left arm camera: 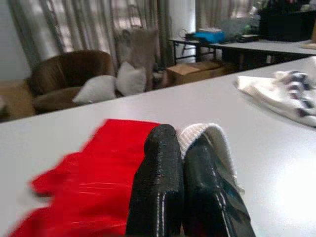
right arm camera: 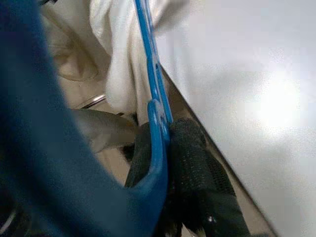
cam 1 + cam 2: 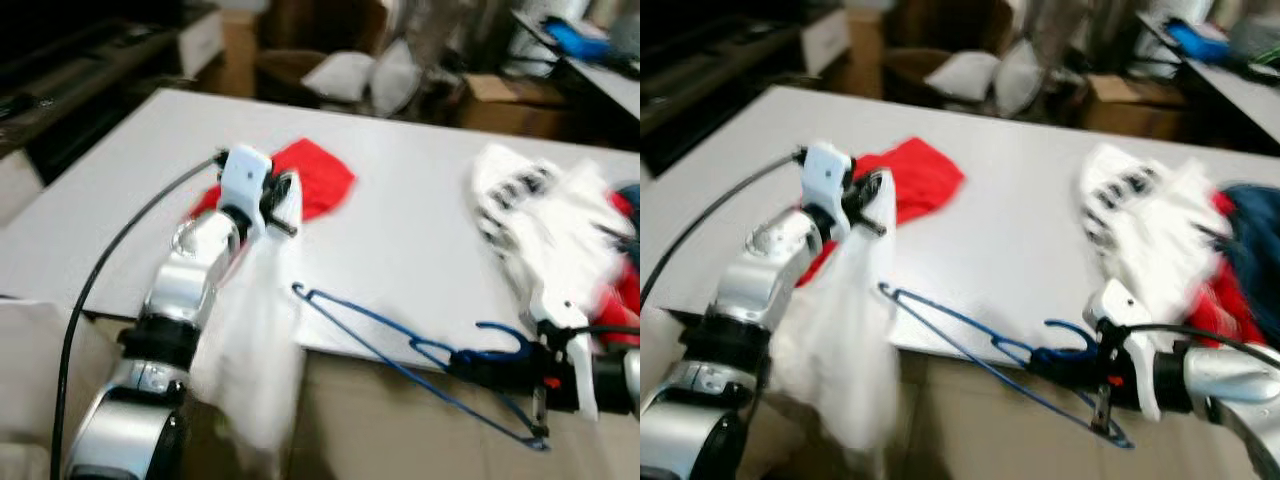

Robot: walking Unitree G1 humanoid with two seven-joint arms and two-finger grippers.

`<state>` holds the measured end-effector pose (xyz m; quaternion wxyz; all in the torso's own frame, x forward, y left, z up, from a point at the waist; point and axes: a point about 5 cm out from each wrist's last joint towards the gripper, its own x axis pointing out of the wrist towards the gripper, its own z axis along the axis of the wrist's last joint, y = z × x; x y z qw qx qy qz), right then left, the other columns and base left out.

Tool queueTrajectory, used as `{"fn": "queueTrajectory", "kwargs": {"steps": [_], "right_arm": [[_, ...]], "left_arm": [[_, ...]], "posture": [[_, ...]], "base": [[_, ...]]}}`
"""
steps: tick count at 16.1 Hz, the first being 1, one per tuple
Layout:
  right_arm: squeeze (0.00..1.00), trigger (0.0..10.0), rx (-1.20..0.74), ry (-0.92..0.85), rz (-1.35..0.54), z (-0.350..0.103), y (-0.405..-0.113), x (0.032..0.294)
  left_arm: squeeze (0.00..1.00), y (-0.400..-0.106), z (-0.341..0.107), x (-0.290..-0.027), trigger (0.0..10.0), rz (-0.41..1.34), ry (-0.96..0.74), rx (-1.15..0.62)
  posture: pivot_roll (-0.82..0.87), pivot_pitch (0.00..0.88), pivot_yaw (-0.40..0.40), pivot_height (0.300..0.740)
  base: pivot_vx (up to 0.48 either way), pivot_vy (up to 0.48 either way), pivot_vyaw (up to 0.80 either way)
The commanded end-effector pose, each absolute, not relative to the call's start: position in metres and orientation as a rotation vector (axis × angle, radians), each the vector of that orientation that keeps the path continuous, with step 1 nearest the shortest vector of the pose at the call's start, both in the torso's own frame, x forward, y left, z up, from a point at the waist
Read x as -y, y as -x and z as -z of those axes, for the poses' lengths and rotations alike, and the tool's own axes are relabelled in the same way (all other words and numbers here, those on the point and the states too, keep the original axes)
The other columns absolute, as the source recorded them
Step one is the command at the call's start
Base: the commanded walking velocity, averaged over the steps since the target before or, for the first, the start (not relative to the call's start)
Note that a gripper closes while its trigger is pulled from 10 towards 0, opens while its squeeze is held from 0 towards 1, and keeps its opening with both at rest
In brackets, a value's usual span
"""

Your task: Hang hanger

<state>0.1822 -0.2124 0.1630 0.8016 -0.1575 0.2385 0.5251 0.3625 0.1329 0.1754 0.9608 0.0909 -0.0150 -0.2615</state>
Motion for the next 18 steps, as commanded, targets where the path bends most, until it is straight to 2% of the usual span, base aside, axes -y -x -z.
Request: {"fn": "queueTrajectory", "kwargs": {"steps": [1,5,8,11,15,17,18], "right_arm": [[0.0,10.0,-0.51,0.371,-1.15,-0.172,-0.181,0.212],[0.0,10.0,-0.521,0.429,-1.135,-0.182,-0.181,0.221],[0.0,10.0,-0.556,0.436,-1.144,-0.177,-0.182,0.219],[0.0,10.0,-0.545,0.514,-1.007,-0.166,-0.205,0.217],[0.0,10.0,-0.431,0.444,-0.97,-0.168,-0.232,0.19],[0.0,10.0,-0.338,0.357,-1.054,-0.176,-0.238,0.167],[0.0,10.0,-0.326,0.349,-1.071,-0.177,-0.238,0.165]], "left_arm": [[0.0,-0.367,-0.183,-0.124,10.0,0.568,-0.22,0.054],[0.0,-0.372,-0.194,-0.106,10.0,0.664,-0.181,0.093],[0.0,-0.371,-0.204,-0.094,10.0,0.731,-0.194,0.124],[0.0,-0.366,-0.22,-0.08,10.0,0.83,-0.17,0.183],[0.0,-0.352,-0.224,-0.059,10.0,0.956,-0.168,0.197],[0.0,-0.352,-0.223,-0.056,10.0,0.941,-0.172,0.199],[0.0,-0.352,-0.223,-0.057,10.0,0.935,-0.174,0.197]], "posture": [[-0.08,0.0,-0.059,0.74],[-0.09,0.0,-0.063,0.74],[-0.08,0.0,-0.071,0.74],[-0.08,0.0,-0.08,0.74],[-0.08,0.0,-0.079,0.74],[-0.07,0.0,-0.086,0.74],[-0.07,0.0,-0.086,0.74]], "base": [[0.424,0.0,0.0],[0.345,0.0,0.0],[0.0,0.0,0.0],[0.0,0.0,0.0],[0.0,0.0,0.0],[0.0,0.0,0.0],[0.0,0.0,0.0]]}}
